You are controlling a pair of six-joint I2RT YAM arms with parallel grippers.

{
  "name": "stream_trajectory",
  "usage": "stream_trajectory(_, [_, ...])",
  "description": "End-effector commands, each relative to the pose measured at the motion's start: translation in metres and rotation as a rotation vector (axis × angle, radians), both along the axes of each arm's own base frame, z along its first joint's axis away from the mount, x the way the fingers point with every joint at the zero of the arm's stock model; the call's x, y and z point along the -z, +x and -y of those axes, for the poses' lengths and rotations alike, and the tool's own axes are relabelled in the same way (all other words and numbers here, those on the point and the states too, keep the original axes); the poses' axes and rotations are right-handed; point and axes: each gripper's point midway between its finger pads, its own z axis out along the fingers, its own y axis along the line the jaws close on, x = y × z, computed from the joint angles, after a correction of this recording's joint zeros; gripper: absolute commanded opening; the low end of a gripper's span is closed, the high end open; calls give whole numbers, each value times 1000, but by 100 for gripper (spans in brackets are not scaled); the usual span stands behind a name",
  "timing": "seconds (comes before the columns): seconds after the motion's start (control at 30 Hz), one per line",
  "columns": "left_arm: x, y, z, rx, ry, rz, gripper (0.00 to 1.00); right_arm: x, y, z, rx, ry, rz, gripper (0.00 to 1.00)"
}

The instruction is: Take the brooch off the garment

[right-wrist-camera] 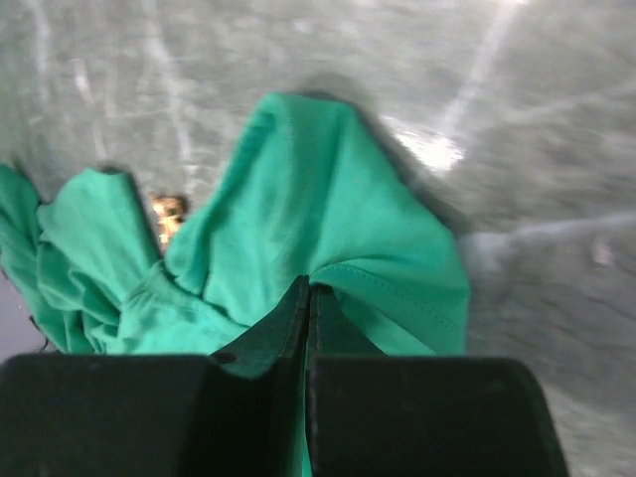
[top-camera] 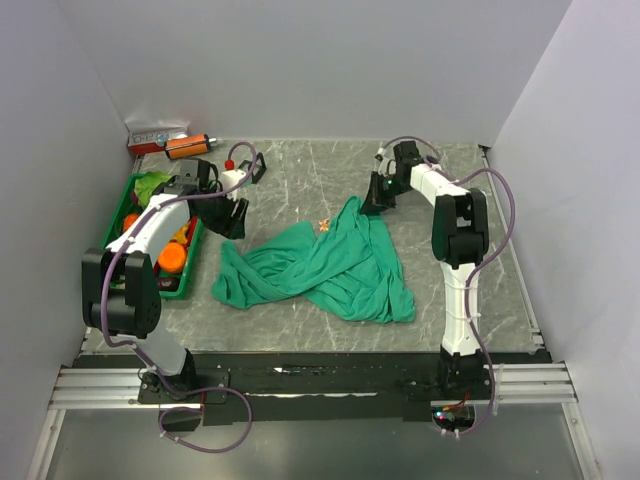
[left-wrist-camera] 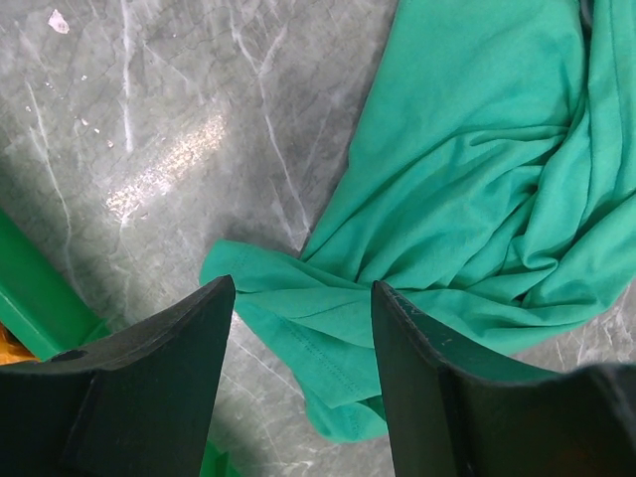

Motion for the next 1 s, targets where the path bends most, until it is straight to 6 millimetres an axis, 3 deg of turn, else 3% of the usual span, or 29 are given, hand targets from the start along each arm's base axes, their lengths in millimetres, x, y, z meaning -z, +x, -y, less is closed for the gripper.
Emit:
stream_trajectory(0.0, [-12, 3, 10, 27, -46, 36, 63, -97, 25, -16, -93, 112, 264, 0])
stream_trajectory(0.03, [-14, 5, 12, 32, -58, 40, 63, -120, 22, -22, -130, 163, 308, 0])
stream_trajectory(0.07, [-10, 6, 15, 41, -69, 28, 63, -161, 21, -25, -165, 184, 406, 0])
stream_trajectory(0.1, [-10, 8, 16, 37, -75, 29, 62, -183, 18, -26, -189, 200, 456, 0])
stream_trajectory(0.13, [-7, 11, 17, 34, -78, 24, 62, -204, 10, -30, -239, 233, 508, 0])
stream_trajectory(0.17, [-6, 13, 17, 32, -82, 23, 62, -240, -1, -30, -265, 247, 571, 0])
stream_trajectory(0.23, [-3, 16, 19, 33, -92, 31, 62, -273, -16, -31, -317, 274, 637, 0])
stream_trajectory(0.27, [-3, 17, 19, 36, -96, 40, 62, -303, -29, -28, -334, 297, 684, 0])
stream_trajectory(0.33, [0, 20, 22, 42, -106, 50, 62, -330, -41, -22, -337, 312, 729, 0])
stream_trajectory(0.37, [4, 20, 22, 39, -109, 42, 62, -354, -52, -20, -347, 324, 775, 0])
stream_trajectory(0.47, [8, 22, 25, 32, -128, 22, 62, -387, -68, -5, -328, 305, 848, 0])
stream_trajectory(0.57, [9, 20, 27, 31, -141, 9, 62, -404, -86, 6, -315, 299, 871, 0])
stream_trajectory(0.63, [9, 16, 27, 32, -143, 4, 62, -401, -97, 14, -319, 293, 854, 0])
stream_trajectory(0.7, [13, 9, 26, 36, -139, -12, 61, -390, -112, 15, -326, 277, 827, 0])
stream_trajectory(0.73, [10, 4, 26, 45, -141, -11, 61, -387, -117, 26, -306, 250, 830, 0])
stream_trajectory(0.77, [11, -1, 25, 67, -133, -13, 62, -368, -118, 30, -287, 249, 773, 0])
stream_trajectory(0.83, [13, -15, 25, 112, -127, -28, 61, -354, -124, 39, -250, 244, 726, 0])
stream_trajectory(0.87, [15, -21, 25, 166, -117, -22, 61, -337, -126, 42, -233, 252, 672, 0])
stream_trajectory(0.97, [24, -49, 19, 262, -84, -79, 59, -322, -133, 50, -194, 260, 618, 0])
